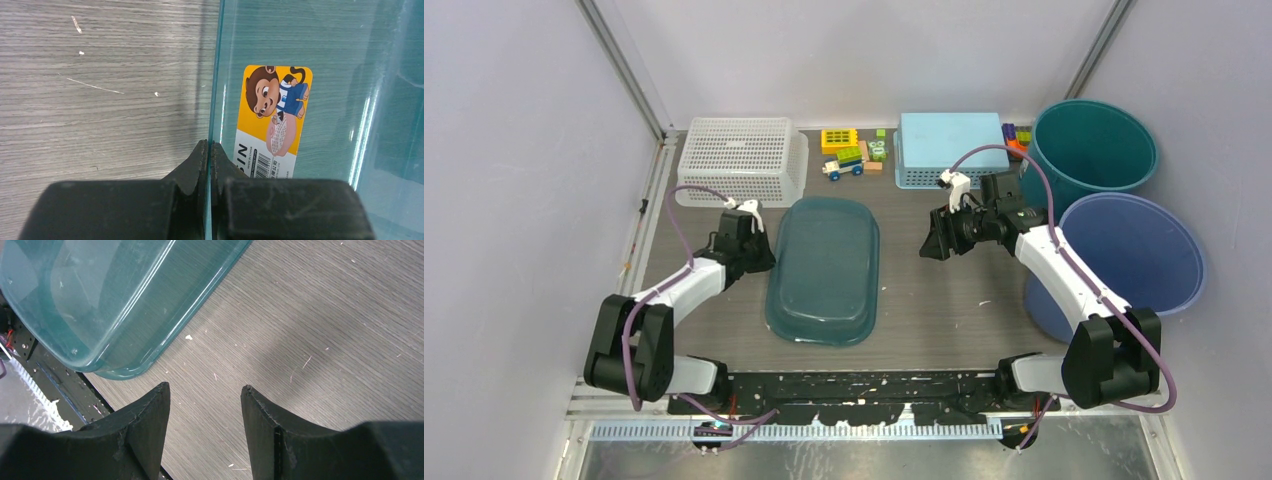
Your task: Turn the large container upside down
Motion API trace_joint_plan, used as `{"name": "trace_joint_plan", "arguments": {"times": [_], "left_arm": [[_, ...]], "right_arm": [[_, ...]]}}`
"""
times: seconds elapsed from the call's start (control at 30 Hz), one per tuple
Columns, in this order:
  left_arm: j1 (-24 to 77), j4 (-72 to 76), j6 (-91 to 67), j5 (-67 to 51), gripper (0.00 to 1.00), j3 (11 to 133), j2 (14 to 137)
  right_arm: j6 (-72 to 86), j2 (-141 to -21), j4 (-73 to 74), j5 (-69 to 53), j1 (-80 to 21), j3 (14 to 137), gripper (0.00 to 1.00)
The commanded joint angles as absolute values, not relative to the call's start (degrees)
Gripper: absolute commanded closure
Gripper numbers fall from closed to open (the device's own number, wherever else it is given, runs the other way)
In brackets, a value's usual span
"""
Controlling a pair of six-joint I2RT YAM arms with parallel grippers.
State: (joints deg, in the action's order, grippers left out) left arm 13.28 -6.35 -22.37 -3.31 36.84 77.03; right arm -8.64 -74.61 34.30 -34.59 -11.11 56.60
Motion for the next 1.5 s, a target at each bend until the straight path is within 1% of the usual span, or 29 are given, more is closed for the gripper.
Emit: {"name": "trace_joint_plan", "arguments": {"times": [0.0, 0.1, 0.17, 0.27, 0.5, 0.7, 0.9, 1.0, 1.17, 1.23, 1.27, 1.47], "left_arm": [[12.8, -1.8, -23.1, -4.1, 0.98, 36.4, 77.2], [12.8, -1.5, -23.1, -4.2, 0.94, 36.3, 77.5], [12.8, -1.3, -22.9, -4.1, 0.88, 36.3, 77.7], [12.7, -1.3, -22.8, -4.0, 0.83, 36.3, 77.5], [12.0, -2.9, -22.4, -2.2, 0.78, 37.6, 76.1], [10.5, -6.8, -21.1, 2.1, 0.73, 41.3, 71.2], [10.2, -10.1, -18.9, 2.5, 0.6, 45.5, 67.0], [10.2, -11.9, -17.7, 0.9, 0.51, 47.8, 65.5], [10.2, -15.0, -13.3, 1.9, 0.2, 50.7, 62.3], [10.2, -16.9, -10.2, 2.7, 0.04, 51.8, 60.2], [10.2, -18.1, -8.4, 3.3, 0.01, 52.4, 59.2], [10.2, -27.7, 4.6, 3.8, 0.0, 53.5, 53.2]], "right_arm": [[-9.3, -74.5, 32.7, -35.2, -10.9, 56.7, 0.41], [-9.3, -74.6, 32.8, -35.3, -10.8, 56.7, 0.41], [-9.3, -74.6, 32.8, -35.3, -10.9, 56.7, 0.42], [-9.3, -74.5, 32.8, -35.4, -10.9, 56.7, 0.41], [-9.3, -74.2, 32.9, -35.5, -10.9, 56.6, 0.42], [-9.3, -74.6, 32.8, -35.9, -10.9, 56.5, 0.41], [-9.0, -75.0, 32.8, -36.7, -10.9, 56.5, 0.41], [-9.1, -74.9, 32.9, -37.1, -10.9, 56.4, 0.41], [-9.3, -74.7, 33.4, -36.3, -11.8, 57.7, 0.42], [-9.3, -75.0, 33.9, -34.0, -13.0, 59.0, 0.42], [-9.3, -75.2, 34.2, -32.8, -13.8, 59.8, 0.41], [-10.4, -79.1, 36.5, -24.8, -18.8, 65.4, 0.42]]}}
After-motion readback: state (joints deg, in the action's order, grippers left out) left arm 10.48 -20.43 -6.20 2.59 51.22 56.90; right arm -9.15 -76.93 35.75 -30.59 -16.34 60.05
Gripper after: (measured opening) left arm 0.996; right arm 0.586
